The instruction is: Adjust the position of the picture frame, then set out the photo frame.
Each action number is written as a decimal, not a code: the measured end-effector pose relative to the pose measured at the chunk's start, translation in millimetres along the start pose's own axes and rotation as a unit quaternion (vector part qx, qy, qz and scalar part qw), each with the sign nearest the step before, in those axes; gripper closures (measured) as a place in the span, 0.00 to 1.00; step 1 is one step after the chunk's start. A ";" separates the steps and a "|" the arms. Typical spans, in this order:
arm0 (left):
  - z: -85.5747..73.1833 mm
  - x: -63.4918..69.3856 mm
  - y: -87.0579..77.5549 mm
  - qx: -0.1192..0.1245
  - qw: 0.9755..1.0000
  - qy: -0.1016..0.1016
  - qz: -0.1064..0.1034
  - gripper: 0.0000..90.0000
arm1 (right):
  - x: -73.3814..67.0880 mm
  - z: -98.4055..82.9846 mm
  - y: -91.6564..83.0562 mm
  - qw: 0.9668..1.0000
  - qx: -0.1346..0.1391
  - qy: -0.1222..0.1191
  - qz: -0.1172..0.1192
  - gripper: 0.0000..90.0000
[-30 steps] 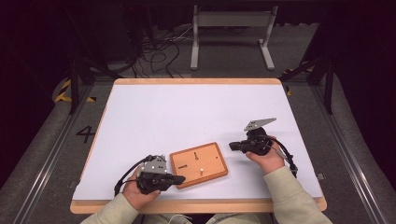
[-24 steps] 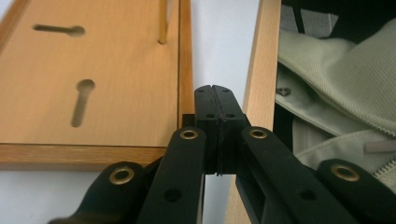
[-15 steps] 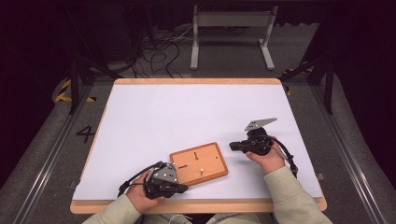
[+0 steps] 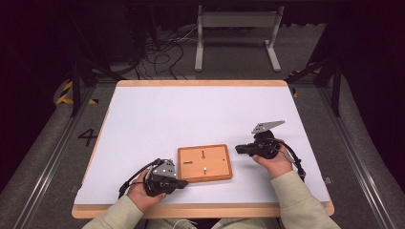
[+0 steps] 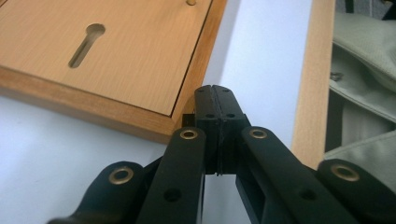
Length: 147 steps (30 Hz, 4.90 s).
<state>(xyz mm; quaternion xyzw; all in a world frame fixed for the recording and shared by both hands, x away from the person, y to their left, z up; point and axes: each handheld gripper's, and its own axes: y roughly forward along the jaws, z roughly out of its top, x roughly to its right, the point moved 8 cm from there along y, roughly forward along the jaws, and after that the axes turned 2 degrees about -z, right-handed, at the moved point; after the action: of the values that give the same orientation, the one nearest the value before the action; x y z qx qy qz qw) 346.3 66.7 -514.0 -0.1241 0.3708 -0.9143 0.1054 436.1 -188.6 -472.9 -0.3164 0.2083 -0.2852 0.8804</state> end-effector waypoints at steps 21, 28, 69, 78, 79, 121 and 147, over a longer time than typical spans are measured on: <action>13.6 -7.2 -25.9 0.083 0.996 -0.010 0.009 0.87 | 0.7 -0.7 -15.9 1.000 0.020 -0.007 -0.017 0.93; 28.7 -11.2 -36.4 0.136 0.990 -0.020 0.036 0.76 | 6.3 -6.6 -27.3 0.999 0.030 0.002 -0.030 0.92; 61.3 -12.2 37.7 0.097 0.995 0.019 0.006 0.68 | 11.9 -12.6 -29.7 0.999 0.031 0.011 -0.039 0.86; 62.6 -12.3 40.2 0.092 0.995 0.031 0.012 0.88 | 11.4 -12.6 -28.7 0.999 0.031 0.011 -0.038 0.86; 62.7 -12.7 40.4 0.092 0.995 0.033 0.006 0.90 | 11.5 -12.7 -28.6 0.999 0.031 0.011 -0.038 0.86; 55.3 4.2 40.4 0.089 0.968 0.201 0.119 0.94 | -18.5 7.2 -0.6 0.999 -0.015 0.043 0.030 0.35; 53.0 8.7 40.0 0.086 0.957 0.240 0.139 0.94 | -23.6 17.7 58.8 0.989 -0.066 0.088 0.096 0.24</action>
<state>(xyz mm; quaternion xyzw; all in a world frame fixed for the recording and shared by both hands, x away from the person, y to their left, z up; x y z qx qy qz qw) 358.3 1.5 -504.0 0.1613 0.3187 -0.9220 0.1494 449.9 -128.5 -495.6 -0.3257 0.3325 -0.2115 0.8594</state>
